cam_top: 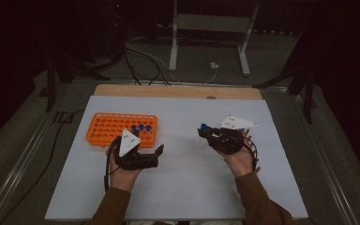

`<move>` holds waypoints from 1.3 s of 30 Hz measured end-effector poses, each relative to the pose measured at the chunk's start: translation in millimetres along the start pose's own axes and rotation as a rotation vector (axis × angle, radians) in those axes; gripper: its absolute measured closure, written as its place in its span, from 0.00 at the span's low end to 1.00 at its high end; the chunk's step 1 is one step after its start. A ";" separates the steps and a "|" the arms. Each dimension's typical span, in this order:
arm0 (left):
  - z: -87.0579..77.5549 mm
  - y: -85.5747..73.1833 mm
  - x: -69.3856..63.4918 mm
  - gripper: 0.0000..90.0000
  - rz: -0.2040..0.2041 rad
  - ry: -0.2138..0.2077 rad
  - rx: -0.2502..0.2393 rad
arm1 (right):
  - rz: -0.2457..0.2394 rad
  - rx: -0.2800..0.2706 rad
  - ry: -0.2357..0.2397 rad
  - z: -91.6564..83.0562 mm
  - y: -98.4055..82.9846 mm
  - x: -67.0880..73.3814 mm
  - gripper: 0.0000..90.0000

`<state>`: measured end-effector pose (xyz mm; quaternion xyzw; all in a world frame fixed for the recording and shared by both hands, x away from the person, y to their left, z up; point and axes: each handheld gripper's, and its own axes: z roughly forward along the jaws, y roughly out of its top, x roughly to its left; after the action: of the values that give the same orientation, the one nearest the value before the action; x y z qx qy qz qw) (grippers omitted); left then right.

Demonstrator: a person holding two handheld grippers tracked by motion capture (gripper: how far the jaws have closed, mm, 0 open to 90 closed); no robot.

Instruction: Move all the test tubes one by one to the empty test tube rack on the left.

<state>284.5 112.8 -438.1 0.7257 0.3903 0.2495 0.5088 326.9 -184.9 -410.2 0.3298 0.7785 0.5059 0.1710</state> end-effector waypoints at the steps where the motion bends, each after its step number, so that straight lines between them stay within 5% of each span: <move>1: 2.5 1.7 -3.2 0.04 0.002 -0.011 0.004 | -0.003 0.001 0.004 2.1 0.2 2.2 0.86; 10: 29.3 8.5 -24.8 0.13 0.013 -0.094 0.026 | -0.014 0.006 0.046 17.7 4.1 19.4 0.86; 16: 41.3 6.6 -34.4 0.20 0.015 -0.097 0.038 | -0.010 0.004 0.061 23.5 4.9 25.9 0.86; 29: 52.1 2.4 -41.6 0.72 0.036 -0.142 0.036 | -0.015 0.003 0.087 28.8 5.8 34.2 0.86; 39: 53.4 0.9 -43.5 0.86 0.064 -0.166 0.041 | -0.018 0.011 0.096 29.8 4.9 35.0 0.86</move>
<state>300.5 47.9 -454.8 0.7661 0.3285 0.1965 0.5163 321.2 -139.4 -416.2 0.2990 0.7915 0.5153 0.1365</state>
